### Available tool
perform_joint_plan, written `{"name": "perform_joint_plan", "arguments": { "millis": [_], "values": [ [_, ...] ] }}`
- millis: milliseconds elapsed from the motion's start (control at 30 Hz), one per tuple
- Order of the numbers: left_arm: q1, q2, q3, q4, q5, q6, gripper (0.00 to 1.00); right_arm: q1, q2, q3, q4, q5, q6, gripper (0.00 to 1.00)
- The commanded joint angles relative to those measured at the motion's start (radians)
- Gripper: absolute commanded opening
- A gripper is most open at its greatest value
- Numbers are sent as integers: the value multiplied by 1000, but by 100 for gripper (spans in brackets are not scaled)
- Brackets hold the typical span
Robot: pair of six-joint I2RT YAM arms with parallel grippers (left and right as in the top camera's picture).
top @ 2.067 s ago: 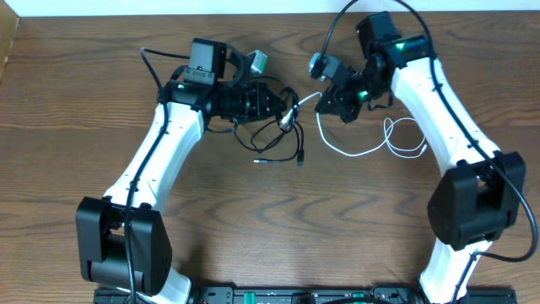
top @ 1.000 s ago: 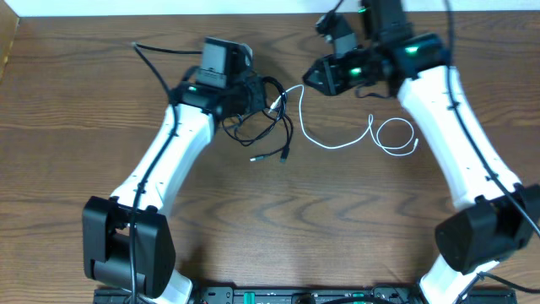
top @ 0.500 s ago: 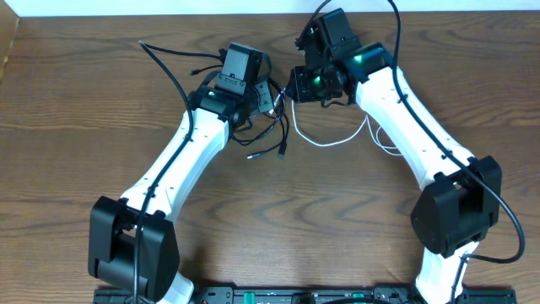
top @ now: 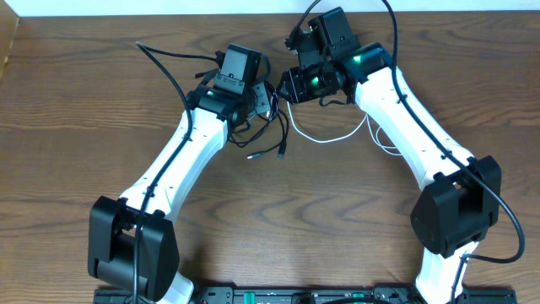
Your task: Untangle cables
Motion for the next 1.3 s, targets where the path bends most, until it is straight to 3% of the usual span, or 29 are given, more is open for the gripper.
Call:
{"name": "perform_joint_plan", "arguments": {
  "millis": [0,67,200,467,733,1000,1267],
  "values": [
    [-2,-13,0,-12,-9,1,7,11,-3,2,-22,-44,-51,36],
    [-2,-13,0,-14,-35,1,7,10,-3,2,-54,-16,-29,32],
    [-2,-13,0,-14,-86,-15,7,11,-3,2,-121,60,129,34],
    [-2,-13,0,-14,-120,-104,7,29,-3,2,-89,-68,134,37],
    [-2,-13,0,-14,-114,-137,7,68,13,1,-40,-47,137,37],
    [-2,-13,0,-37,-114,-156,7,79,65,1,-62,201,236,22],
    [-2,-13,0,-45,-26,-156,8,78,147,1,-24,203,249,12]
  ]
}}
